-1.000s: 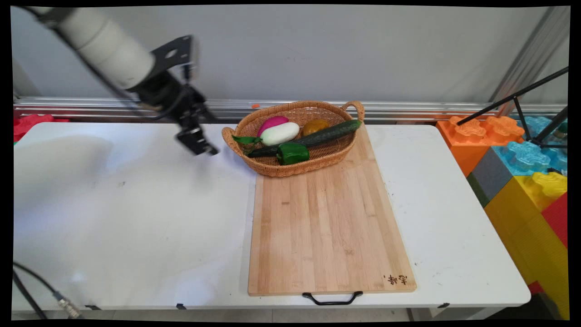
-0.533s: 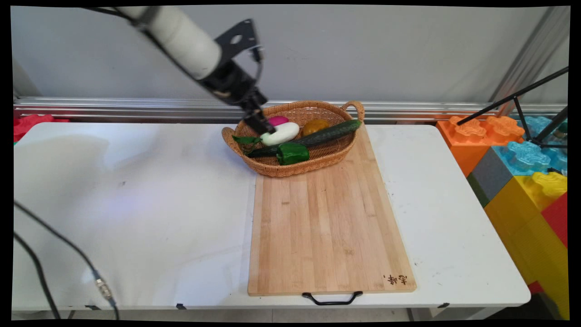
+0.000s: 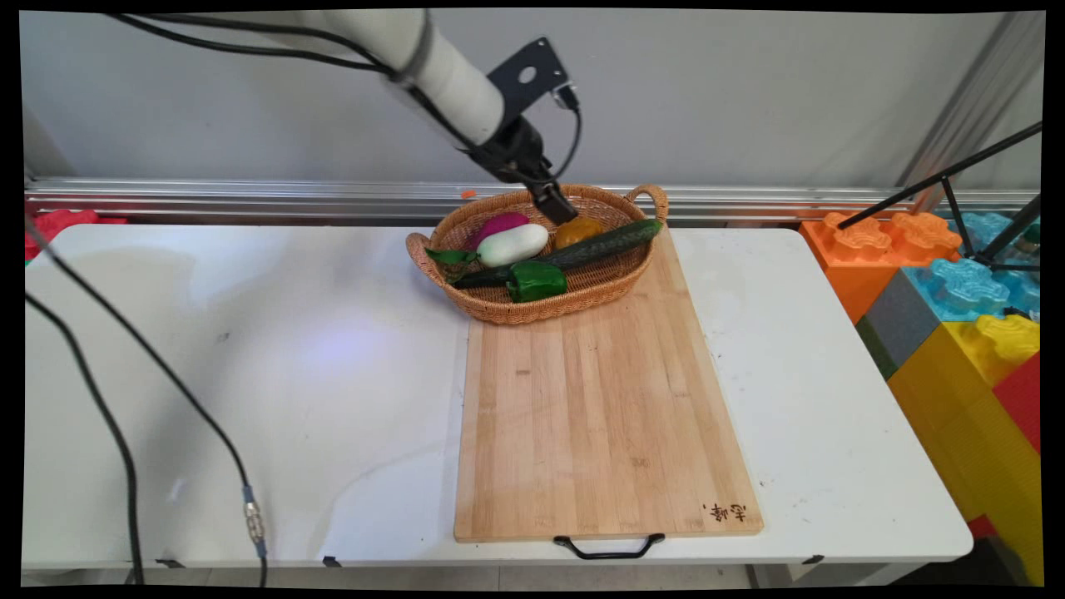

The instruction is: Pick up the potato from the vegetable basket

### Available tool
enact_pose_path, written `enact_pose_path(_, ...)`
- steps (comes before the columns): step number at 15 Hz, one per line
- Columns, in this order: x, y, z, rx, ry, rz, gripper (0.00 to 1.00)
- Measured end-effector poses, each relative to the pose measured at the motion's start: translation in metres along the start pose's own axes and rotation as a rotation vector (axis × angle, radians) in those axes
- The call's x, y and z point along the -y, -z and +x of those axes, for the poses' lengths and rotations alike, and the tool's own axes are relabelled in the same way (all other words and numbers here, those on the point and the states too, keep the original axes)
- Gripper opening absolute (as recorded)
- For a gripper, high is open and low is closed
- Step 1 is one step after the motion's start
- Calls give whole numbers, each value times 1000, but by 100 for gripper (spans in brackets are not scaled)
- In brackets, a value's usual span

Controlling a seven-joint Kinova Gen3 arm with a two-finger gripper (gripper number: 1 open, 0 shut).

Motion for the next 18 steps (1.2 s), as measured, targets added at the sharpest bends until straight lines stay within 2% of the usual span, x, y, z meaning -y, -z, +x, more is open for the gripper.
enact_pose_path(3, 5, -29, 8, 14, 77, 28, 100)
enact_pose_path(6, 10, -53, 12, 32, 139, 27, 100)
enact_pose_path(12, 26, -104, 19, 64, 252, -34, 100)
enact_pose_path(18, 45, -131, 19, 113, 302, -77, 100)
